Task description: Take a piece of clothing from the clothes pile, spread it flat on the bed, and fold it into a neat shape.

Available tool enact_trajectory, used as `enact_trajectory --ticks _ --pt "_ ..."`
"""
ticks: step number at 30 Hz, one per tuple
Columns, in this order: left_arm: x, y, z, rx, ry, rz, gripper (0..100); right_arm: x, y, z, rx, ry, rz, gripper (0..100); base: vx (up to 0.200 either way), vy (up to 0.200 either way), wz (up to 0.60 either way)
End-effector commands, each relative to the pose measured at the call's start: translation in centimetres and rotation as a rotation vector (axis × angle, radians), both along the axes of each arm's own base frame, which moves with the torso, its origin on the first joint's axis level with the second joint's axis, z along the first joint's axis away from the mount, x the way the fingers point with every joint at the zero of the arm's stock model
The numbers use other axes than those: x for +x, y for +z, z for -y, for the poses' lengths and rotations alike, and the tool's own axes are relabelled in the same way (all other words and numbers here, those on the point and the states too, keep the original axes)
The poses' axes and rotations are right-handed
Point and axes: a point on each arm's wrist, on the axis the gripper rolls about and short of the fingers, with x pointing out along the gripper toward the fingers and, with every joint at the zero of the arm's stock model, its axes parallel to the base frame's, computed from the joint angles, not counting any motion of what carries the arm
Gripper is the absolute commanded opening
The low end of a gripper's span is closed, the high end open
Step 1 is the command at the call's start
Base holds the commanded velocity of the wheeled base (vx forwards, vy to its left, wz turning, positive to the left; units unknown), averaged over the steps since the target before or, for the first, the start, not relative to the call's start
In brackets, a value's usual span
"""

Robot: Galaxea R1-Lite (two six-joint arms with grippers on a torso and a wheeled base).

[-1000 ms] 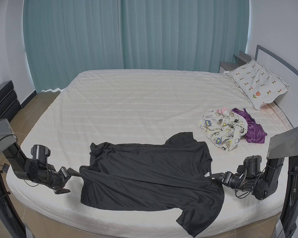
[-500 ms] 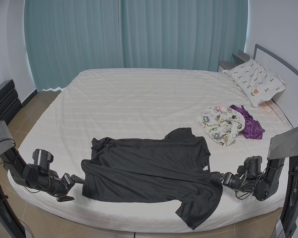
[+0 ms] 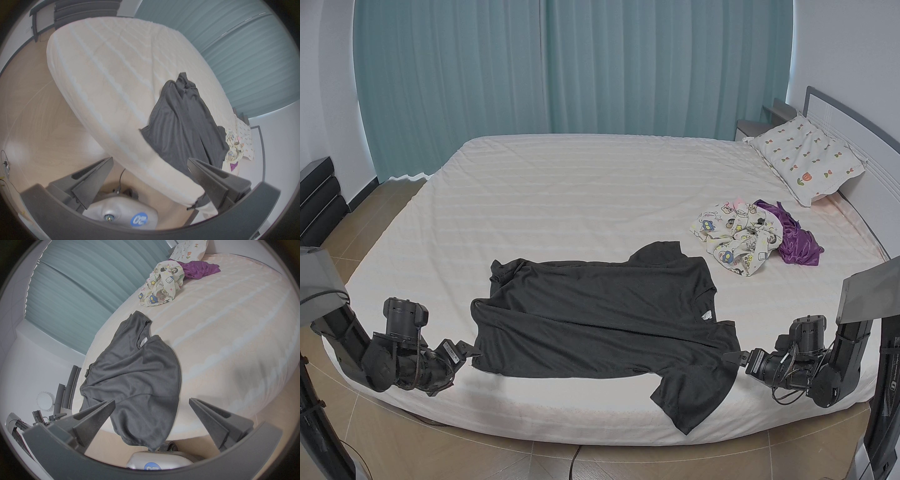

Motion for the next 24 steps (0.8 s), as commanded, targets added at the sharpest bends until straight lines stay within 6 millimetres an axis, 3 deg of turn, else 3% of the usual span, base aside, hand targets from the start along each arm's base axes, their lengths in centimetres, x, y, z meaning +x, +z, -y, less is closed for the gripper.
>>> enact_trajectory --ticks 1,5,7,15,20,21,24 --pt "1.9 -3.9 2.8 0.087 0.023 -0.010 100 -0.4 -0.2 -0.9 -0.001 0.032 -0.014 100 0.000 0.000 0.00" --pt "3.5 -7.1 4.0 0.225 0.075 -0.007 100 -0.6 -0.3 -1.3 -0.003 0.046 -0.020 100 0.000 0.000 0.00" --pt "4.1 -7.5 4.2 0.260 0.090 0.015 100 -0.6 -0.4 -1.5 -0.003 0.053 -0.022 100 0.000 0.000 0.00" --pt "7.3 -7.1 4.8 0.252 0.092 0.106 100 -0.9 -0.7 -1.8 -0.009 0.069 -0.037 100 0.000 0.000 0.00" --pt "7.8 -7.7 5.0 0.256 0.090 0.105 100 -1.2 -0.9 -2.0 -0.017 0.084 -0.043 100 0.000 0.000 0.00" --pt "7.6 -7.7 4.9 0.257 0.089 0.101 0 -1.6 -0.9 -2.3 -0.021 0.098 -0.046 100 0.000 0.000 0.00" --pt "7.1 -7.9 4.8 0.260 0.089 0.081 0 -2.5 -1.3 -3.0 -0.034 0.135 -0.070 100 0.000 0.000 0.00"
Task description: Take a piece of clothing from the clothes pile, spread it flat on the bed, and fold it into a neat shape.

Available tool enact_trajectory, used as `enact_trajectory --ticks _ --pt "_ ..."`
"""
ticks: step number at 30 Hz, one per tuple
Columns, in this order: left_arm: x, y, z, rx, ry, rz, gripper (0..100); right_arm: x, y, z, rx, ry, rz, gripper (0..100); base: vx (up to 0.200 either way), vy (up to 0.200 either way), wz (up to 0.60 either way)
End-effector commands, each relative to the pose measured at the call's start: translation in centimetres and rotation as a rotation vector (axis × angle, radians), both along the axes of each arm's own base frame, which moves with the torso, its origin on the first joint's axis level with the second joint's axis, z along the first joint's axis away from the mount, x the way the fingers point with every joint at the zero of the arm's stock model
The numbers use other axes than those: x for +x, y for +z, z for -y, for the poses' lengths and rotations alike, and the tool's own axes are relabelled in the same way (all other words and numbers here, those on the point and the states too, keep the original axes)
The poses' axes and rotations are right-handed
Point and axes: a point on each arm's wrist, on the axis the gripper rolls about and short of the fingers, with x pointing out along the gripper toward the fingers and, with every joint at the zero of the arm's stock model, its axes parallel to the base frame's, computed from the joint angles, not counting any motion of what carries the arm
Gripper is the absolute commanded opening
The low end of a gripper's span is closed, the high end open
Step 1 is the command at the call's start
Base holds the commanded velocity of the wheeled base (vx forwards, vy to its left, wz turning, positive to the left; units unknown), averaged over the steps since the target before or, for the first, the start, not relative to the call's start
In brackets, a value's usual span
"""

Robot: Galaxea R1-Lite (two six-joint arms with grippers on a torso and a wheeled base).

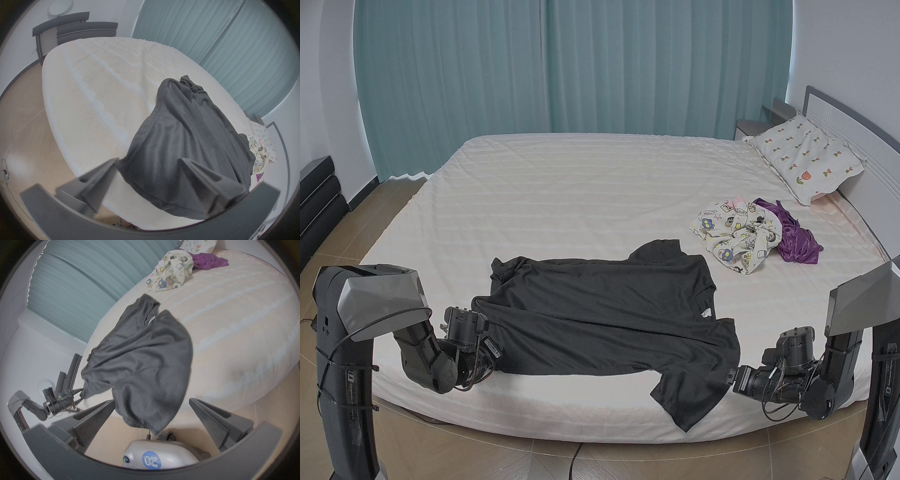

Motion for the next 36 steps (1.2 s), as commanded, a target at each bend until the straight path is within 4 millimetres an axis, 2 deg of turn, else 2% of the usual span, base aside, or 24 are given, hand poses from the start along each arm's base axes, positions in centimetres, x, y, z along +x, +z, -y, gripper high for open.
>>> enact_trajectory --ticks 1,5,9,16,17,20,29,30,36 --pt "-0.7 -0.8 -0.2 0.006 0.003 -0.037 0 -1.0 -0.7 -0.9 -0.024 0.050 -0.034 100 0.000 0.000 0.00" --pt "-1.6 -0.1 -0.5 0.002 0.011 -0.041 0 -0.9 -1.8 -0.9 -0.103 0.037 -0.033 100 0.000 0.000 0.00" --pt "-2.0 1.2 -1.0 -0.009 0.019 -0.020 0 -0.7 -1.8 -1.5 -0.101 0.050 0.000 100 0.000 0.000 0.00" --pt "-2.5 1.1 -1.6 -0.021 0.027 -0.037 0 1.2 -2.9 -2.2 -0.101 0.041 0.031 100 0.000 0.000 0.00" --pt "-2.5 1.2 -1.6 -0.024 0.025 -0.036 0 1.2 -3.0 -2.2 -0.103 0.041 0.030 0 0.000 0.000 0.00" --pt "-2.6 1.1 -1.6 -0.024 0.024 -0.040 0 1.6 -3.2 -2.3 -0.127 0.015 0.043 0 0.000 0.000 0.00" --pt "-3.3 1.4 -1.7 -0.037 0.011 -0.049 0 0.5 -1.9 -1.1 -0.160 -0.002 0.034 0 0.000 0.000 0.00" --pt "-3.3 1.6 -1.7 -0.045 0.006 -0.047 0 -0.2 -1.1 -0.4 -0.186 0.010 0.012 0 0.000 0.000 0.00" --pt "-4.0 2.3 -2.1 -0.068 -0.010 -0.057 0 -0.8 -0.5 1.6 -0.235 0.041 -0.029 0 0.000 0.000 0.00"
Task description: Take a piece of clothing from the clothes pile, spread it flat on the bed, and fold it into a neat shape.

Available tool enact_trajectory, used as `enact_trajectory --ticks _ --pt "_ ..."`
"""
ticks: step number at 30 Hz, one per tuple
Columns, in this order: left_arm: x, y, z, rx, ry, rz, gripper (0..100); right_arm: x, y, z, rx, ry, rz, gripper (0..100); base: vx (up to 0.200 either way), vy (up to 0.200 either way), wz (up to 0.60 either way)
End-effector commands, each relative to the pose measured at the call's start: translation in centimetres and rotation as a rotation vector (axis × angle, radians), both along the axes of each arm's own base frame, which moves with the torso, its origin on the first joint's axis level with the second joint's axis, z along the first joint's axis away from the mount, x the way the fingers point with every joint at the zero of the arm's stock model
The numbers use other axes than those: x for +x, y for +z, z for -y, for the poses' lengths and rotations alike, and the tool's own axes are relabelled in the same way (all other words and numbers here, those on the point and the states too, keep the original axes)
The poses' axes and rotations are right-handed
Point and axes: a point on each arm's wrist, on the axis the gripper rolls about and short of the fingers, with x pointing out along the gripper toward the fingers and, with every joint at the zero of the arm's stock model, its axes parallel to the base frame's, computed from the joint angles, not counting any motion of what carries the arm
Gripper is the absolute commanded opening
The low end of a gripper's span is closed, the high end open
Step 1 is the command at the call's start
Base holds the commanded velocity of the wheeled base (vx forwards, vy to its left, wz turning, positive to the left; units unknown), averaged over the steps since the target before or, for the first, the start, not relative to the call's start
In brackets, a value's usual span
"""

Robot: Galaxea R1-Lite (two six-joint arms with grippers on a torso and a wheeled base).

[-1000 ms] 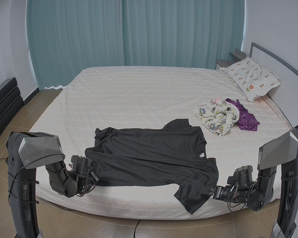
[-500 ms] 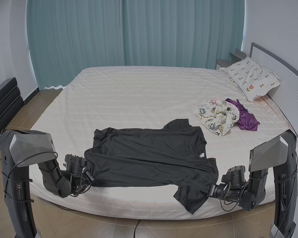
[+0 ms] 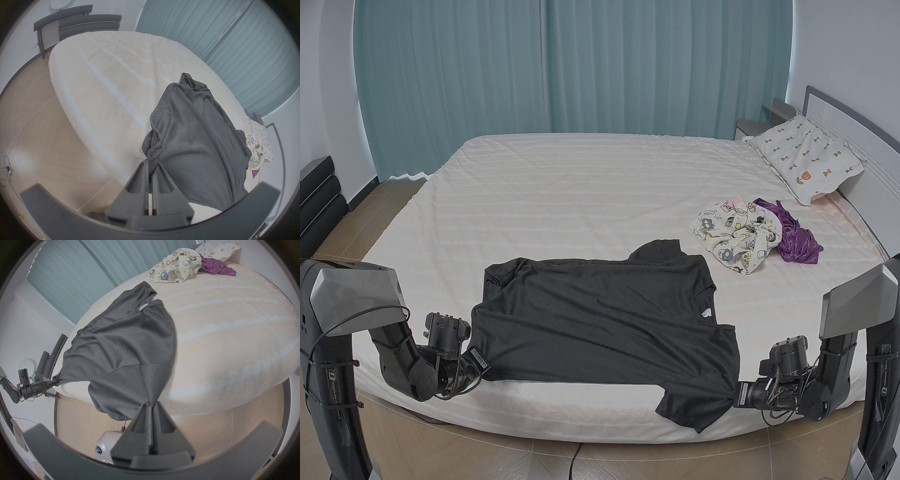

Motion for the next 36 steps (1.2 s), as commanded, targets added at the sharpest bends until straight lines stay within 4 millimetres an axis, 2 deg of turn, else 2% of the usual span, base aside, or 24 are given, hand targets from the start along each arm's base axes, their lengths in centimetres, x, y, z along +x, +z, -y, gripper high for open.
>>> enact_trajectory --ticks 1,9,17,18,19,27,36 --pt "-0.6 0.8 -0.5 -0.008 0.000 0.003 0 -0.5 1.5 1.5 -0.007 -0.019 0.002 0 0.000 0.000 0.00" --pt "-2.2 0.0 -0.8 0.049 -0.071 -0.121 0 -1.4 1.3 1.8 -0.037 0.045 -0.054 0 0.000 0.000 0.00" --pt "-2.5 -0.4 -0.8 0.060 -0.084 -0.150 0 -1.5 1.0 1.8 -0.046 0.056 -0.065 0 0.000 0.000 0.00" --pt "-2.6 -0.5 -0.7 0.061 -0.087 -0.155 100 -1.6 0.9 1.8 -0.049 0.058 -0.068 0 0.000 0.000 0.00" --pt "-2.6 -0.5 -0.7 0.062 -0.088 -0.155 100 -1.5 0.7 1.8 -0.049 0.058 -0.072 100 0.000 0.000 0.00" --pt "-2.6 -0.1 -0.8 0.061 -0.086 -0.143 100 -1.1 0.8 1.9 -0.042 0.045 -0.048 100 0.000 0.000 0.00" --pt "-1.9 4.0 -1.8 -0.050 -0.097 0.003 100 0.2 2.5 2.1 0.060 -0.038 0.079 100 0.000 0.000 0.00"
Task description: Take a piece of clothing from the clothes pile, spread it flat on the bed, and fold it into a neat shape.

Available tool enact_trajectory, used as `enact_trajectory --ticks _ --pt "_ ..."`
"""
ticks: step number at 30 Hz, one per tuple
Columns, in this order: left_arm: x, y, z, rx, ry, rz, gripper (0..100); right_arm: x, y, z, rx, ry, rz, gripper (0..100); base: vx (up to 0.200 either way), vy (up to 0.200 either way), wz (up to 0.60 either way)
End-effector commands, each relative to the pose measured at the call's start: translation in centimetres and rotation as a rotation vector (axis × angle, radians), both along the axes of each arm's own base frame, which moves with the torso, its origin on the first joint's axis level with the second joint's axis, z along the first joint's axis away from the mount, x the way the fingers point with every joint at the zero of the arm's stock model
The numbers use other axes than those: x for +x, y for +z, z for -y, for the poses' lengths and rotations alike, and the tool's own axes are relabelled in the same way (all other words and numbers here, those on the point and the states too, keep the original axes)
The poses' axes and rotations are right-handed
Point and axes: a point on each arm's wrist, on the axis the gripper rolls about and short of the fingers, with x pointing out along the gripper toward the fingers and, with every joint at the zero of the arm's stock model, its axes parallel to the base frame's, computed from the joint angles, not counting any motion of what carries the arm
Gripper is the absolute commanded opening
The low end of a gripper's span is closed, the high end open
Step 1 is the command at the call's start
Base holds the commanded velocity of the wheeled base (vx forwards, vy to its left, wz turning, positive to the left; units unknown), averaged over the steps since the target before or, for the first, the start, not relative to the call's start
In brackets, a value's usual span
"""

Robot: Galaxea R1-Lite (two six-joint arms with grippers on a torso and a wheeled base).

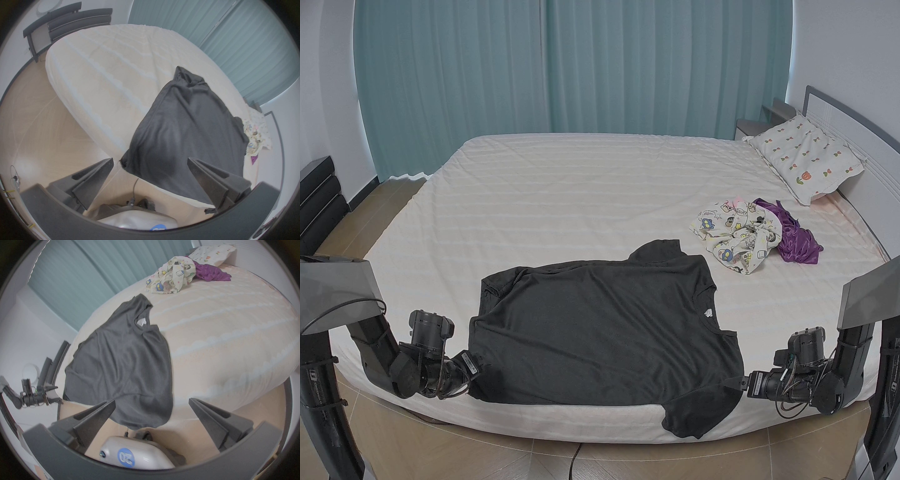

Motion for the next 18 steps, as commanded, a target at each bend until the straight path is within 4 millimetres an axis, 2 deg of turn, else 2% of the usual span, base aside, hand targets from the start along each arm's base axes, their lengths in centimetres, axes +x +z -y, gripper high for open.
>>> enact_trajectory --ticks 1,4,18 --pt "0.26 2.82 -0.68 -0.062 0.025 0.097 100 0.51 0.95 -0.21 0.062 -0.032 0.048 100 0.000 0.000 0.00" --pt "0.85 3.40 -0.90 -0.105 0.075 0.121 100 0.84 1.22 -0.38 0.090 -0.032 0.070 100 0.000 0.000 0.00" --pt "1.17 3.30 -0.95 -0.134 0.071 0.117 100 1.26 1.50 -0.48 0.132 -0.061 0.096 100 0.200 0.000 0.00"
